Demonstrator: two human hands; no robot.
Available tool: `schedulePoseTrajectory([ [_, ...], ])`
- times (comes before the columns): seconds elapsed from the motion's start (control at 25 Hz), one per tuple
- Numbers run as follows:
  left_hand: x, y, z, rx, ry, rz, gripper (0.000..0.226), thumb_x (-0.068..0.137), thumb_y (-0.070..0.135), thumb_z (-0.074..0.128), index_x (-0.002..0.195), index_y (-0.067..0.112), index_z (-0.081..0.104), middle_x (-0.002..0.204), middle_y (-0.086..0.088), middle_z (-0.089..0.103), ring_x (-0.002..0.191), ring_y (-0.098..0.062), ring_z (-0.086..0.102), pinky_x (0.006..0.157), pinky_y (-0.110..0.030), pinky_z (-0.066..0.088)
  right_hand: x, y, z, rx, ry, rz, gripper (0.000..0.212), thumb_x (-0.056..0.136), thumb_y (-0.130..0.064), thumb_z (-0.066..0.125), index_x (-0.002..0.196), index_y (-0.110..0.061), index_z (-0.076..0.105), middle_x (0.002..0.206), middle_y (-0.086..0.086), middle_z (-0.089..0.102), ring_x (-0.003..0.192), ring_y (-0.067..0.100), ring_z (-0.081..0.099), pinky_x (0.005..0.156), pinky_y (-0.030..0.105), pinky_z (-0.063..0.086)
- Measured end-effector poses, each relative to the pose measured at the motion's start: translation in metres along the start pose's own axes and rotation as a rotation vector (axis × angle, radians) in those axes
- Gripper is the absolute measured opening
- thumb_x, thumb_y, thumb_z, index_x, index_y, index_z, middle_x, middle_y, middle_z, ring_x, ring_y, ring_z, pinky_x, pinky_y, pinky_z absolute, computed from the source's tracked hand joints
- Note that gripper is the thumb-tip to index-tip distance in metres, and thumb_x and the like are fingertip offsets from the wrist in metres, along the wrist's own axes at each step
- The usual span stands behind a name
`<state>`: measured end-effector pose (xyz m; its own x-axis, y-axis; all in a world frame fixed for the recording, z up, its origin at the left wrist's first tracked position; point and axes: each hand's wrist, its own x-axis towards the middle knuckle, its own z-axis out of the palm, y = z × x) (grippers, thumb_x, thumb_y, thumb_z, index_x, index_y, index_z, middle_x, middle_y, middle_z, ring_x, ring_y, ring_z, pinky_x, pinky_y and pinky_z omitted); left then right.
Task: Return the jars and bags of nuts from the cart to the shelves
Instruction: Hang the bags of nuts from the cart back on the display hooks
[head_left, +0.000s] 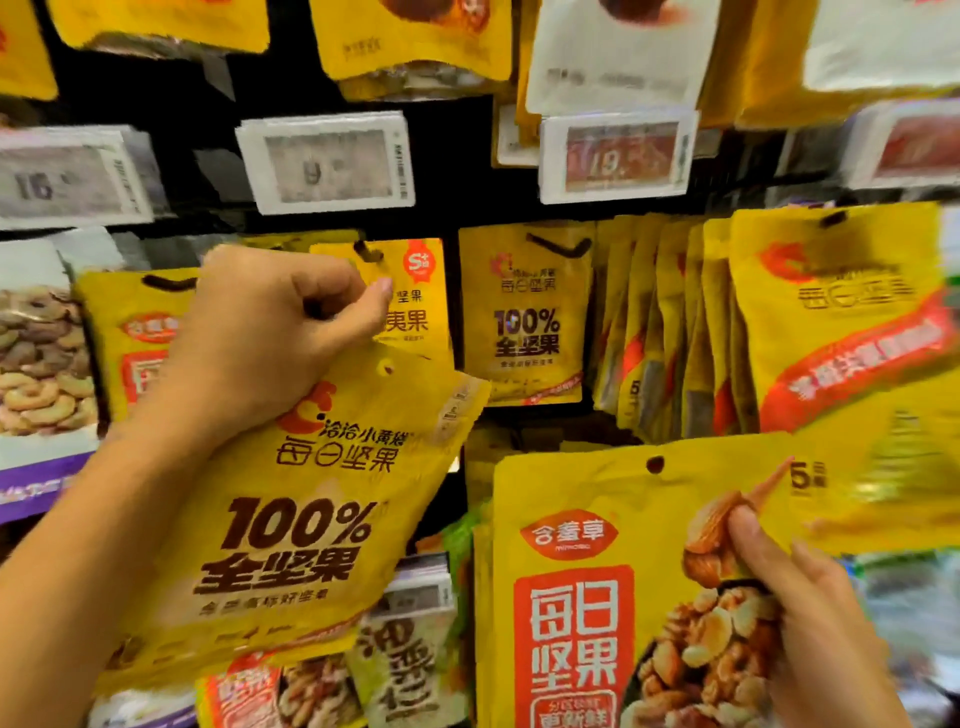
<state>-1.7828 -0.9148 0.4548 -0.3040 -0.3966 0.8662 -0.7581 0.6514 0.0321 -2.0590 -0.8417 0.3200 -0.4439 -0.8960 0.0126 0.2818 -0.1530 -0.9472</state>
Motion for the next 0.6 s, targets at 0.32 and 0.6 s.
schedulePoseTrajectory([
  [0.32,0.041,0.051,0.026,0.091,0.149,-0.171,0.038,0.091,0.03,0.052,0.058,0.011,0.054,0.045,0.001,0.04,0.05,-0.002,0.046,0.044,-0.013,0.031,0.027,-0.036,-0.039,0.074,-0.033,0.069,0.074,0.03,-0.051,0.071,0.09,-0.008,0.07,0.057,-0.01,0.07,0.063,0.008,0.065,0.073,0.031,0.042],
  [0.6,0.066,0.065,0.097,-0.18,0.203,-0.373,0.041,0.086,0.019,0.057,0.049,0.02,0.042,0.047,0.005,0.038,0.043,-0.001,0.033,0.045,-0.021,0.026,0.023,-0.058,-0.047,-0.027,-0.186,0.085,0.02,0.053,-0.043,0.064,0.05,-0.026,0.073,0.053,-0.01,0.068,0.047,-0.005,0.061,0.062,0.021,0.04],
])
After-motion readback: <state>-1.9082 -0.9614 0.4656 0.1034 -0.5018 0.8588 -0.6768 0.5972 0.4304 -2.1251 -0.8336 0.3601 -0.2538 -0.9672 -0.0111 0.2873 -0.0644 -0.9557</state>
